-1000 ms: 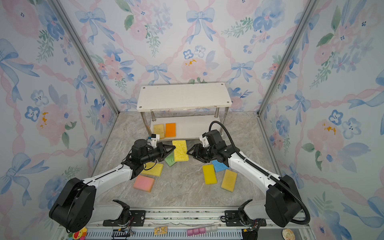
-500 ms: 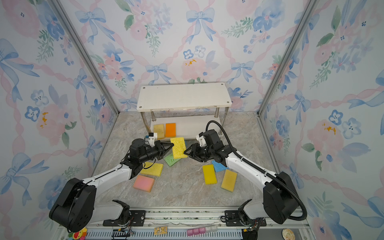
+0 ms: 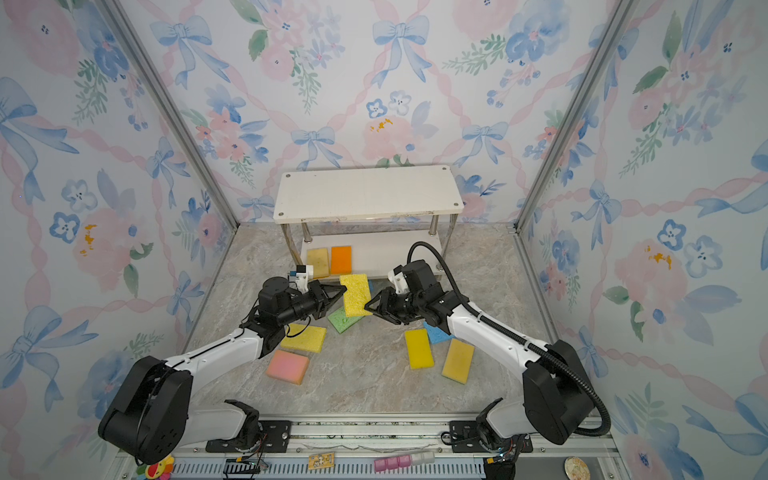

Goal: Place and organize the cleaning sponges onto the shelf
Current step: 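Hold the yellow sponge upright in the right gripper beside the left gripper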

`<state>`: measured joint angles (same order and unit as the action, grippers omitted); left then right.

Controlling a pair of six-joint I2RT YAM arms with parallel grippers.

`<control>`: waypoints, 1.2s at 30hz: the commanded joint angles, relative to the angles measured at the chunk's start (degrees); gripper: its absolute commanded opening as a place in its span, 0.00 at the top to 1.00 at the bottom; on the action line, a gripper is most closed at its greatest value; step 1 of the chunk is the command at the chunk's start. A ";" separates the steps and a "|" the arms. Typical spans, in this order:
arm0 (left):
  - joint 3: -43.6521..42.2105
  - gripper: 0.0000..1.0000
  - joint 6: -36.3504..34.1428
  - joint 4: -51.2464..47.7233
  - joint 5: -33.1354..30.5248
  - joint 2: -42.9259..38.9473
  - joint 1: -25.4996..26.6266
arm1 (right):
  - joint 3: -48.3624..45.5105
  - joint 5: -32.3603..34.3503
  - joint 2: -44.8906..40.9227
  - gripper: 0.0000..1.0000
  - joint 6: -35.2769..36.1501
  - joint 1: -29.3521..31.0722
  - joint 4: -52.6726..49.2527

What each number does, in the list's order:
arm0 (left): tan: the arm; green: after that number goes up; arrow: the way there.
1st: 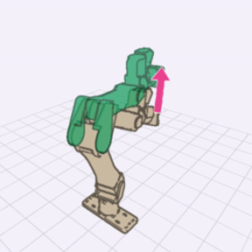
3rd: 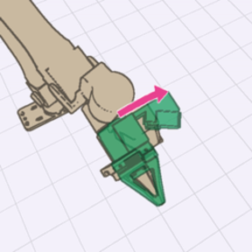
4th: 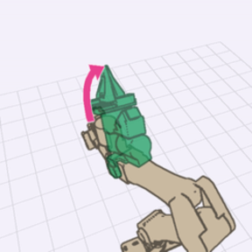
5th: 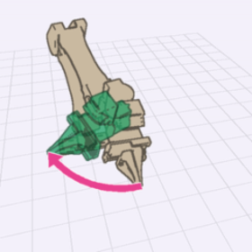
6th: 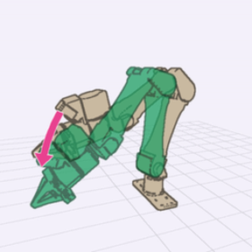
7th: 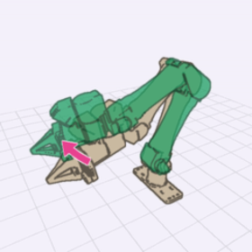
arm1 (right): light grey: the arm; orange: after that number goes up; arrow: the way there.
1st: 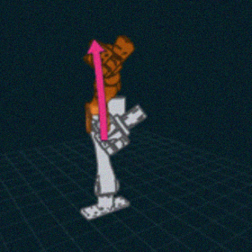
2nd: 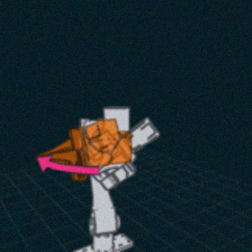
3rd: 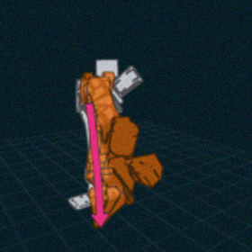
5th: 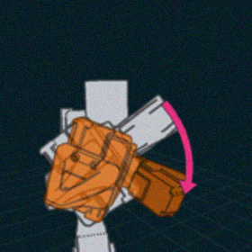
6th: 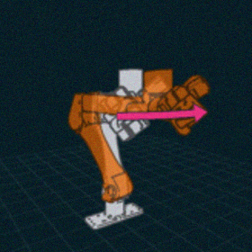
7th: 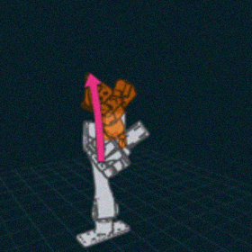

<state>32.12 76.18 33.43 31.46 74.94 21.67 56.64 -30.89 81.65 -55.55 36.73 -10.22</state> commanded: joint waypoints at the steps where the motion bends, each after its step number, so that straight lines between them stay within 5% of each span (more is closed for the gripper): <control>1: -0.73 1.00 0.29 1.92 0.02 -0.61 -0.42 | 0.57 -0.25 0.62 0.61 -0.66 0.88 1.14; 20: -1.42 1.00 0.61 1.98 0.03 -1.76 -0.82 | 0.39 1.54 1.39 0.57 -1.03 1.67 0.32; 28: -1.58 1.00 0.68 2.01 0.03 -2.28 -0.83 | 0.84 2.18 1.16 0.67 -1.41 2.11 0.82; 36: -2.56 1.00 0.83 2.12 0.00 -2.95 -0.81 | 0.92 3.33 0.31 0.90 -1.17 2.20 0.47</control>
<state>30.48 76.84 34.28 31.27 73.01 20.97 56.64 -28.58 82.63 -56.95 38.22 -10.24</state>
